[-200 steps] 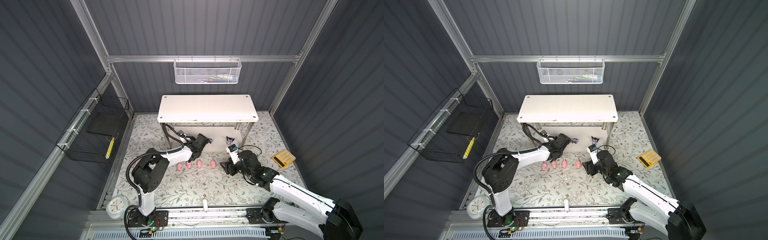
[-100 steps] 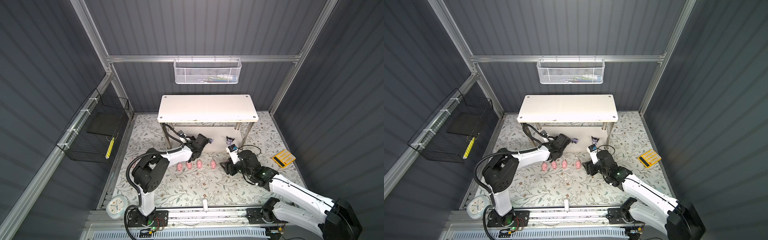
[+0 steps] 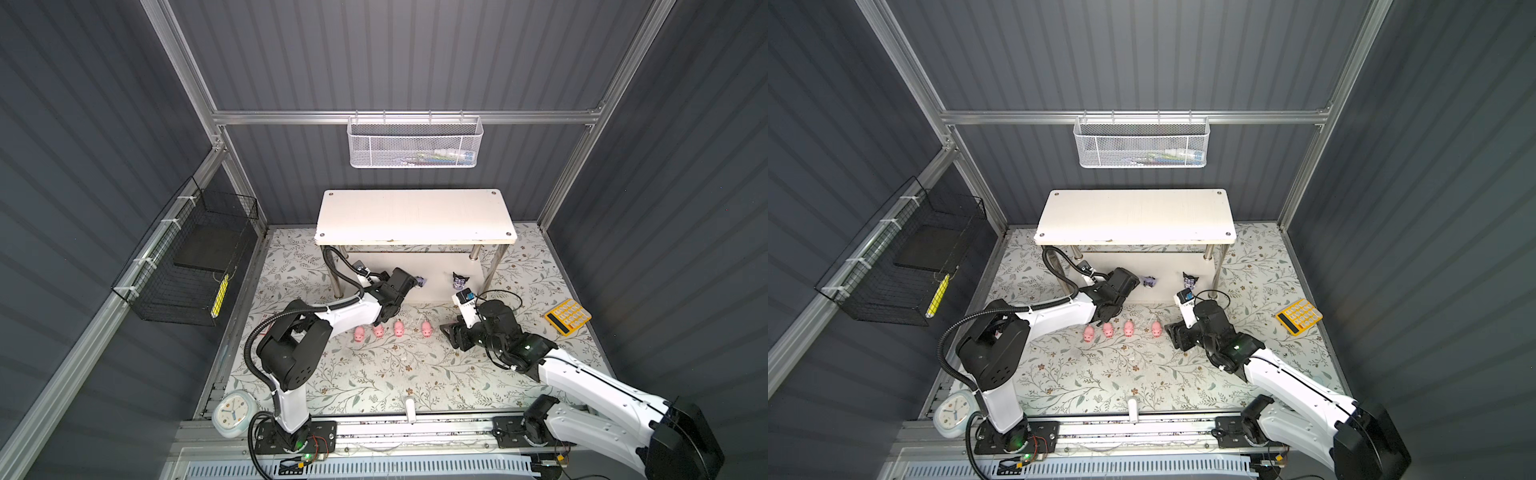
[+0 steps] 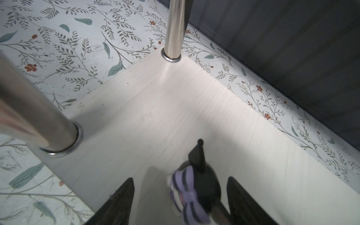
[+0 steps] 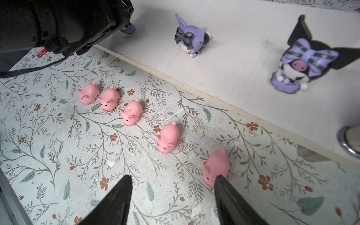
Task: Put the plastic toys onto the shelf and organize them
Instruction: 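Lower the figurine onto the lower shelf and open the left gripper, then withdraw the left gripper from the shelf while the right gripper moves over the pigs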
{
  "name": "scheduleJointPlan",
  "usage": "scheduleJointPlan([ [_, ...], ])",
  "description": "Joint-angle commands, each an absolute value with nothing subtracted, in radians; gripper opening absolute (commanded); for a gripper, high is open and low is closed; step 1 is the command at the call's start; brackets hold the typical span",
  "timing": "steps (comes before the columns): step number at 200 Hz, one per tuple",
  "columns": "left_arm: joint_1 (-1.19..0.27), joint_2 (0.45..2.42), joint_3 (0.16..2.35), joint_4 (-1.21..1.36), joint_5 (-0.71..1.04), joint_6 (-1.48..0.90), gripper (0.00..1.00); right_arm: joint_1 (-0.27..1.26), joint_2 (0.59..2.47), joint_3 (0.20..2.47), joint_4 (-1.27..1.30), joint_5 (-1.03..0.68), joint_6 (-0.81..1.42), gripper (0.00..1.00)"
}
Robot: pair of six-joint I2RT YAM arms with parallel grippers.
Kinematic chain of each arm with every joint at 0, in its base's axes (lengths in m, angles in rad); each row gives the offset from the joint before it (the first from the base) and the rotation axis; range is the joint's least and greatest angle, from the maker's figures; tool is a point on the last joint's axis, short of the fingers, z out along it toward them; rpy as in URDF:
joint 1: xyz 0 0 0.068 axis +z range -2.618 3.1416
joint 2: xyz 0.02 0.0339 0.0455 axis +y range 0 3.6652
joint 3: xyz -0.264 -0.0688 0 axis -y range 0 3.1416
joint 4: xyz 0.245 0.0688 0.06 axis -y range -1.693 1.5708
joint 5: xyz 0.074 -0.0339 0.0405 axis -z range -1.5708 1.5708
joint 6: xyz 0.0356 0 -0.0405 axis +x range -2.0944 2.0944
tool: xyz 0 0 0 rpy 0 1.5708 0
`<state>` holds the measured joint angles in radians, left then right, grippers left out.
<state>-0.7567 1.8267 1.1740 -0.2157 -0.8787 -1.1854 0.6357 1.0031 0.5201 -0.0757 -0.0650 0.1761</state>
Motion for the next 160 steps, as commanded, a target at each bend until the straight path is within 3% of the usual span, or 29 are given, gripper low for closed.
scheduleJointPlan([
  [1, -0.746, 1.789, 1.155, -0.214, -0.883, -1.177, 0.75, 0.632, 0.997, 0.537, -0.069, -0.074, 0.178, 0.69],
  [160, -0.815, 1.536, 0.997, -0.225, -0.799, -1.169, 0.8, 0.631, 0.988, 0.536, -0.072, -0.074, 0.181, 0.69],
])
